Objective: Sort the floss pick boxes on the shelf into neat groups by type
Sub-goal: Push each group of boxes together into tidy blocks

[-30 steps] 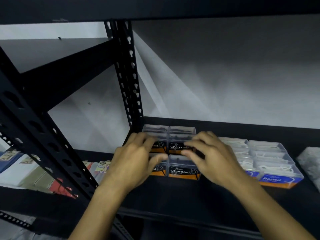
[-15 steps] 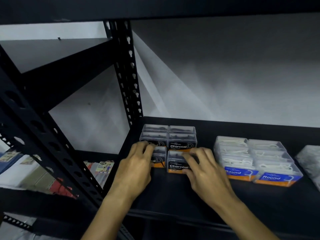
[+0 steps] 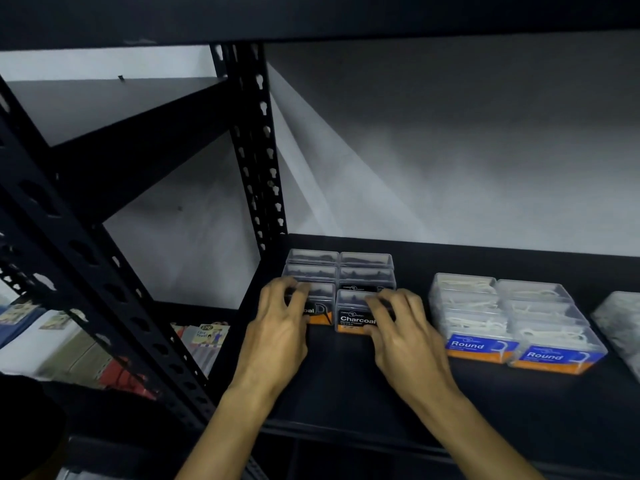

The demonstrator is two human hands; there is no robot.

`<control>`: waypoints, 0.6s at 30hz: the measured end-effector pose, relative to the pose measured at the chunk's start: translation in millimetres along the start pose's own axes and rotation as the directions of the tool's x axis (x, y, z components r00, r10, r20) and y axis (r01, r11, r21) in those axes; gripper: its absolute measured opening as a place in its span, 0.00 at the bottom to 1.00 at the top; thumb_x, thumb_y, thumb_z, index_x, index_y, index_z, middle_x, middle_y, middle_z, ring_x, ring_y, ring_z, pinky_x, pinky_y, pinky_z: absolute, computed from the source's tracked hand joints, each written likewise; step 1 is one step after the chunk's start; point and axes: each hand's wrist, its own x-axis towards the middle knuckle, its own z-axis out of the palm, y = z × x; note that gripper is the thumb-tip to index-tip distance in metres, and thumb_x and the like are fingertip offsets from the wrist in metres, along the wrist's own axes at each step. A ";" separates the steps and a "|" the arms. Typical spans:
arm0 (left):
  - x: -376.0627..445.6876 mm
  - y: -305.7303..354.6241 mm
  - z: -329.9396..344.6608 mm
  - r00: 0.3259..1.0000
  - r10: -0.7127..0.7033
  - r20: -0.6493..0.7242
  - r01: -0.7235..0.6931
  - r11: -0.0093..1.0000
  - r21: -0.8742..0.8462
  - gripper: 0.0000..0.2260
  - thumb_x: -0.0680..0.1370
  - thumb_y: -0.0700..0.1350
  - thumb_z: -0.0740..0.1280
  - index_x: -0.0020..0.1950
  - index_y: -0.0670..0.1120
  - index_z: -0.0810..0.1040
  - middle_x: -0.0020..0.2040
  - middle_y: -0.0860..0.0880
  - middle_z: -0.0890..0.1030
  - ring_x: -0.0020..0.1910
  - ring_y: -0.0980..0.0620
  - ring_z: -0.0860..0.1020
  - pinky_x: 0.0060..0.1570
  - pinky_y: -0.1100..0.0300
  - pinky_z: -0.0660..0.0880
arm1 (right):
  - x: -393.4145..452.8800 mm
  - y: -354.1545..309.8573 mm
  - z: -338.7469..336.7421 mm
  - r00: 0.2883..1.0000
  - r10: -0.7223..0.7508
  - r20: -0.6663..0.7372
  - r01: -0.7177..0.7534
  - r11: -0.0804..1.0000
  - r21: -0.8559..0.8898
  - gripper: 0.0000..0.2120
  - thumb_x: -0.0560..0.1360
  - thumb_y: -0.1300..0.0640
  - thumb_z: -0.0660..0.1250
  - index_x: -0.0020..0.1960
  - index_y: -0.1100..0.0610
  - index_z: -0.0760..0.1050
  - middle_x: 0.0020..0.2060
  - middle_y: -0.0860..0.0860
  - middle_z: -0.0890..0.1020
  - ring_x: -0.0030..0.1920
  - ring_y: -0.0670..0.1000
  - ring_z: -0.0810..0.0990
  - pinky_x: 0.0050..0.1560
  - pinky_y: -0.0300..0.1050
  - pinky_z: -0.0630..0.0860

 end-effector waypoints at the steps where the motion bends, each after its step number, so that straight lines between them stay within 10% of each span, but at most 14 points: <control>1: 0.1 -0.4 0.9 1.000 -0.001 -0.001 0.001 1.000 -0.002 0.24 0.71 0.38 0.76 0.66 0.42 0.76 0.65 0.44 0.72 0.64 0.45 0.72 0.32 0.59 0.81 | 0.0 0.5 0.7 1.000 -0.001 -0.003 0.001 1.000 0.001 0.22 0.62 0.62 0.79 0.55 0.60 0.79 0.52 0.55 0.79 0.56 0.54 0.72 0.40 0.43 0.80; 18: -2.5 0.1 5.8 0.999 -0.006 -0.053 0.006 1.000 -0.008 0.25 0.71 0.40 0.76 0.67 0.42 0.76 0.65 0.44 0.72 0.65 0.47 0.70 0.33 0.60 0.80 | 2.8 1.0 6.0 1.000 0.017 0.002 -0.017 1.000 -0.004 0.24 0.62 0.63 0.79 0.56 0.61 0.78 0.53 0.55 0.79 0.57 0.54 0.72 0.44 0.42 0.80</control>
